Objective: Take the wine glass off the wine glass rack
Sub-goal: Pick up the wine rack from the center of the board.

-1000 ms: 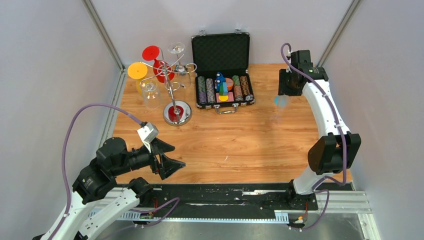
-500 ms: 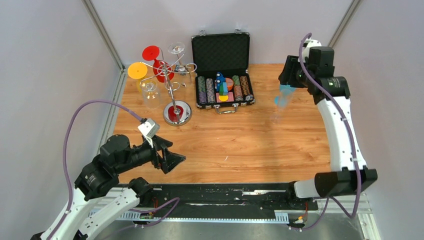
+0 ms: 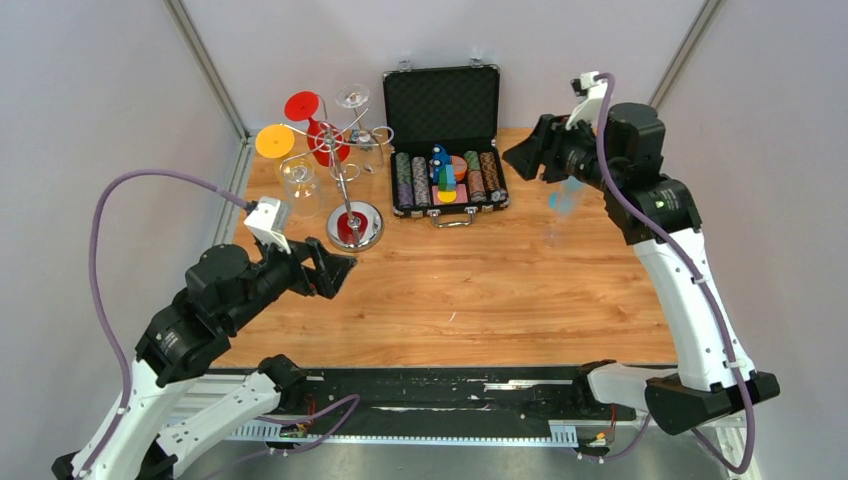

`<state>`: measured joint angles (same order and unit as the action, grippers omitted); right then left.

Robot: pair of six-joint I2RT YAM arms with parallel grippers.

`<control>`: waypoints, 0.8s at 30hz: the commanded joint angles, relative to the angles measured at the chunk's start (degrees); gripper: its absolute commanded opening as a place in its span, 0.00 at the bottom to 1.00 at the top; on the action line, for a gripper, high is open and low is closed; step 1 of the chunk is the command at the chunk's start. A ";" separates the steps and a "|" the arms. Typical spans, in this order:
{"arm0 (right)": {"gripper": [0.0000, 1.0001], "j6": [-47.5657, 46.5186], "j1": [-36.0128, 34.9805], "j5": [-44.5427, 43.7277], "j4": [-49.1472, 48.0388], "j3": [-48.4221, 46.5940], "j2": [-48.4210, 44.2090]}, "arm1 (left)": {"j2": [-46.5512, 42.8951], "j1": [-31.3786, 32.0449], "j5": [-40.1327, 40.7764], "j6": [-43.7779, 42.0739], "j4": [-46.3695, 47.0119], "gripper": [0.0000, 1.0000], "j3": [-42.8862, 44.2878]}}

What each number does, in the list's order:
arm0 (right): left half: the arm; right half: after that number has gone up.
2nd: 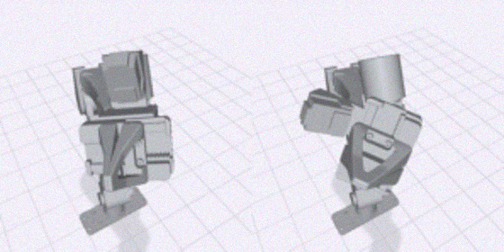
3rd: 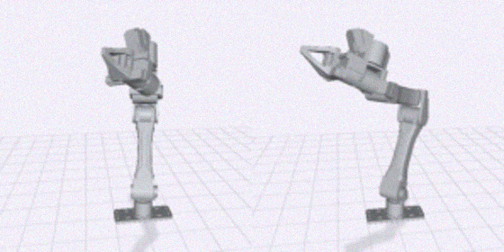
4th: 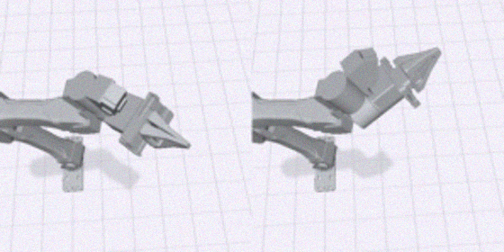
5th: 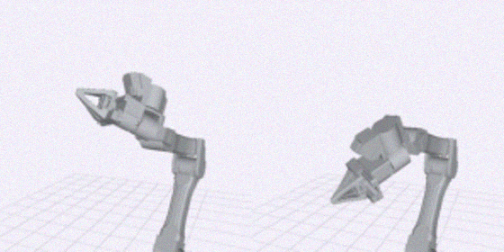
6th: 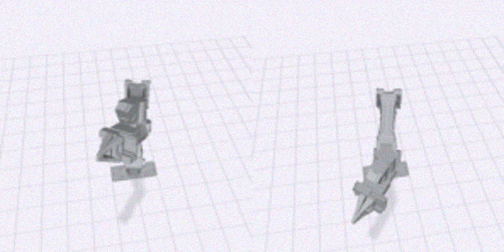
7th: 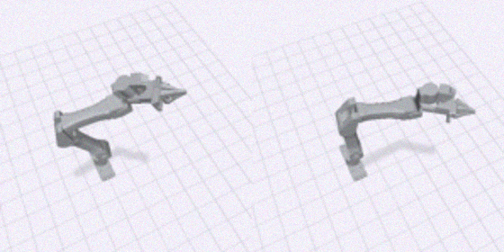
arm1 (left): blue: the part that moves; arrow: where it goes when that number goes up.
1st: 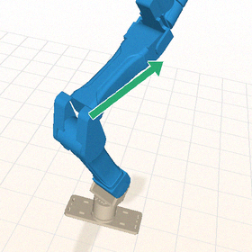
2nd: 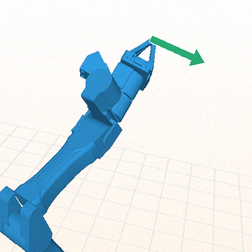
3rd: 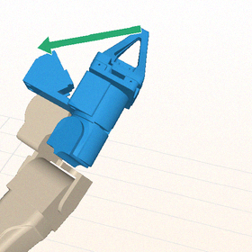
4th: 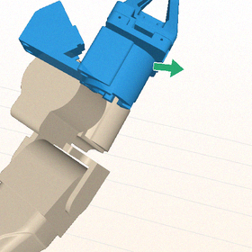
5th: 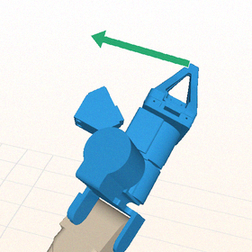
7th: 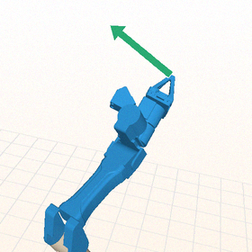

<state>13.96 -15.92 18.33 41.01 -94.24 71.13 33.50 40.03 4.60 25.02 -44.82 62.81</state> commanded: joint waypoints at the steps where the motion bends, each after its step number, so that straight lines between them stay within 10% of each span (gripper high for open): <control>1: 0.54 3.32 -4.98 2.91 -6.67 1.64 -1.46 | 1.89 -0.13 11.14 3.30 1.10 1.00 5.15; 24: 0.51 5.70 -18.13 6.80 -21.99 10.29 -2.46 | 14.79 -0.22 25.23 -1.53 1.42 1.00 24.12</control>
<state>18.48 -31.18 22.65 27.73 -83.88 67.90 47.46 40.03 25.61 25.78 -45.39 83.79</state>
